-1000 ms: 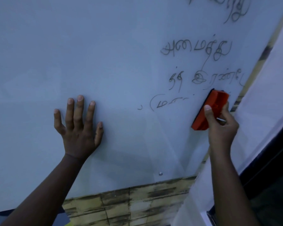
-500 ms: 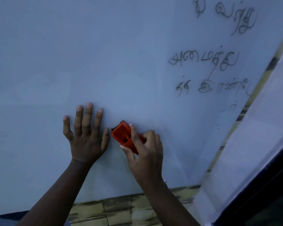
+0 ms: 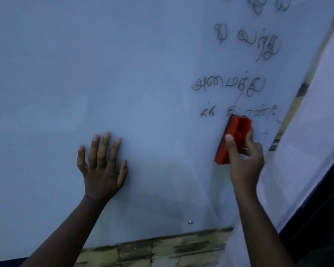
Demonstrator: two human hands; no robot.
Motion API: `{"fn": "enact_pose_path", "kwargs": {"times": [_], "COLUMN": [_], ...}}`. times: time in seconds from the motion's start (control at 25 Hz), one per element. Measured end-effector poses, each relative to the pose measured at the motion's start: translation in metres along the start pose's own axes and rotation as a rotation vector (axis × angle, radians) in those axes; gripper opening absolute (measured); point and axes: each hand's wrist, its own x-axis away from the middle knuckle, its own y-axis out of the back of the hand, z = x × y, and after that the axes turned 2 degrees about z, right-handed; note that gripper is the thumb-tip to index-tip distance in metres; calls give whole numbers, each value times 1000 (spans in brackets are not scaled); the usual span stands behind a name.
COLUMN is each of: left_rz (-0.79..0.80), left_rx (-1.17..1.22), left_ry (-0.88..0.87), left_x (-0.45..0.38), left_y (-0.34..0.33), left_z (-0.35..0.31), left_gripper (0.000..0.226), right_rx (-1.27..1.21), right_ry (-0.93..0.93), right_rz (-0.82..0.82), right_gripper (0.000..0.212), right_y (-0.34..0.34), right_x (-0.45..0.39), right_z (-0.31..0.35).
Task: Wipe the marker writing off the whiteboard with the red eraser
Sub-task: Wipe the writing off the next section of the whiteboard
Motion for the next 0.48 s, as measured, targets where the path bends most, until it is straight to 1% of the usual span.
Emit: {"fn": "enact_pose_path", "kwargs": {"times": [0.08,0.12,0.16,0.24,0.32,0.4,0.48], "left_rz": [-6,-17,-24,-37,-70,-109,-101], "left_rx": [39,59,82,115,118,106,86], "left_ry": [61,89,113,129,127,128,133], "left_x": [-10,-22,-37,-76,-120,-153,-168], "left_y": [9,15,20,31,37,38,34], "left_z": [-6,-7,-8,-5,5,14,13], "left_gripper": [60,53,46,40,42,47,56], "right_rx": [-38,-37,-20,34,84,150,221], "right_ry": [-85,-90,-55,50,159,295,429], "right_rz": [-57,-70,-79,-99,-99,-43,44], "right_gripper": [70,67,64,64,70,69,67], "right_y": [15,18,18,7,-15,-41,-65], "right_x": [-23,-34,-42,-47,-34,-5,32], "right_z": [-2,3,9,27,46,59,64]}}
